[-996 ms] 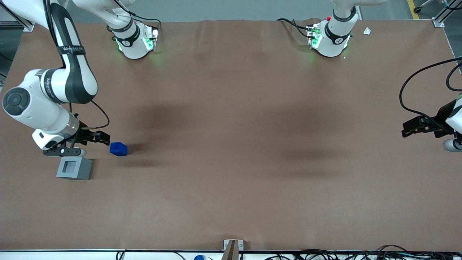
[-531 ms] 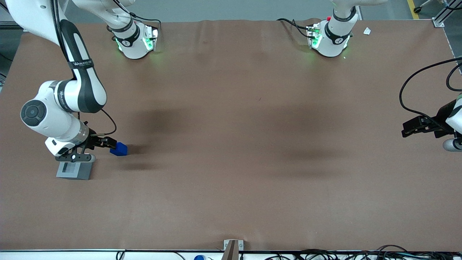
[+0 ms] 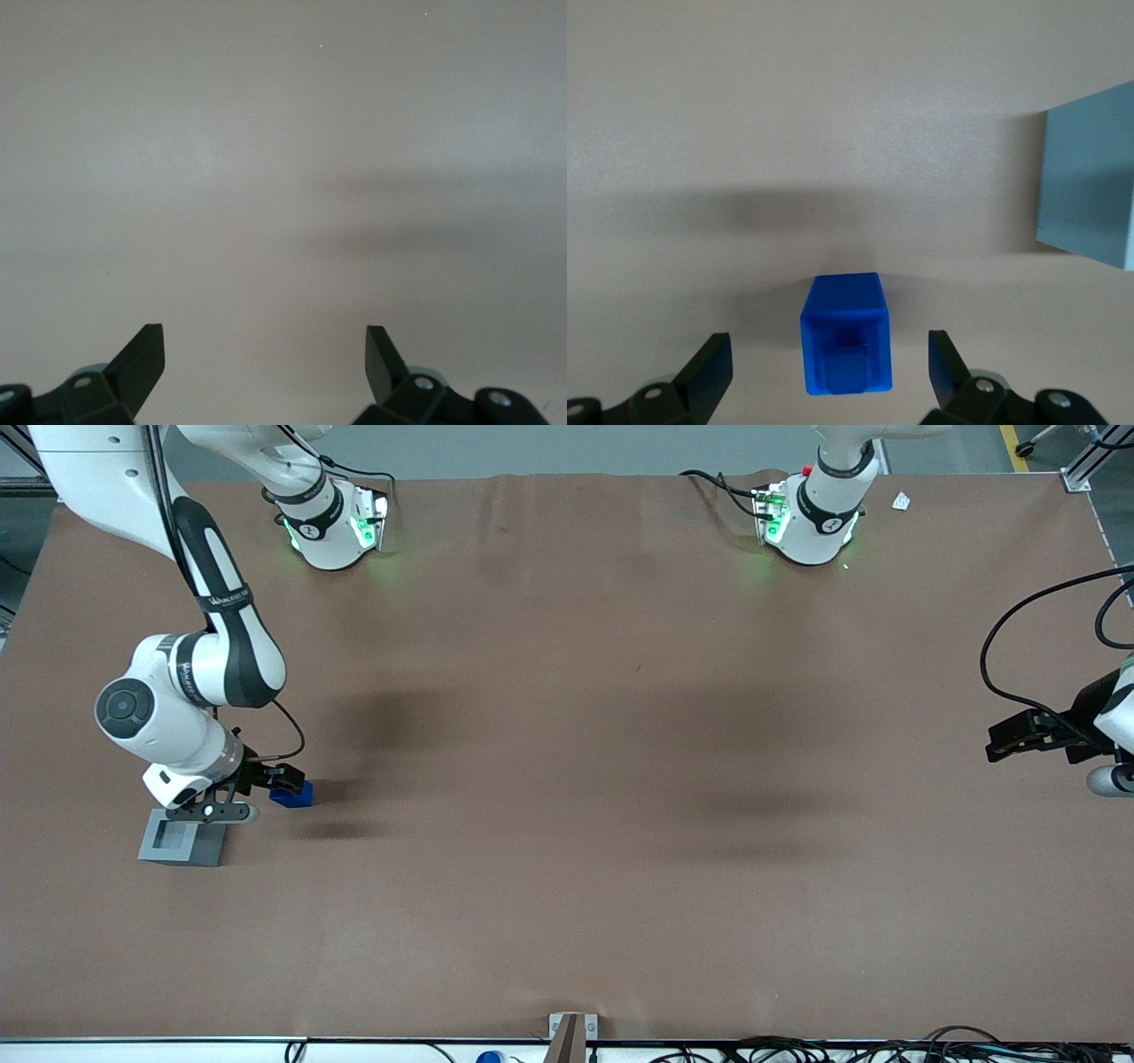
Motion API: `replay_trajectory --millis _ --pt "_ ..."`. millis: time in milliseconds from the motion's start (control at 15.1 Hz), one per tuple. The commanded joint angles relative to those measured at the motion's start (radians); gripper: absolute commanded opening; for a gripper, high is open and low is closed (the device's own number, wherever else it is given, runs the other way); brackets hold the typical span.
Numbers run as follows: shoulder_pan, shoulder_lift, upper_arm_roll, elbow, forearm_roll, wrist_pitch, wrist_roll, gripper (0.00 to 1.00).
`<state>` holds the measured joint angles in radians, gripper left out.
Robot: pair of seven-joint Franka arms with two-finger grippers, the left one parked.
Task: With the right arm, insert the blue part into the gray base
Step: 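Lower the right gripper around the blue block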
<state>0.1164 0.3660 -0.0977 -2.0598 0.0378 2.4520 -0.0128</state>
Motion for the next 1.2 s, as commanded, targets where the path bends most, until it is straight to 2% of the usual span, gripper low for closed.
replay_trajectory --millis 0,863,1129 --pt "0.006 -0.003 -0.002 -0.045 -0.001 0.062 -0.009 0.97" --pt "-0.007 0.019 -0.004 -0.086 -0.003 0.142 -0.055 0.87" --pt "-0.007 0.021 -0.004 -0.088 -0.003 0.142 -0.056 0.81"
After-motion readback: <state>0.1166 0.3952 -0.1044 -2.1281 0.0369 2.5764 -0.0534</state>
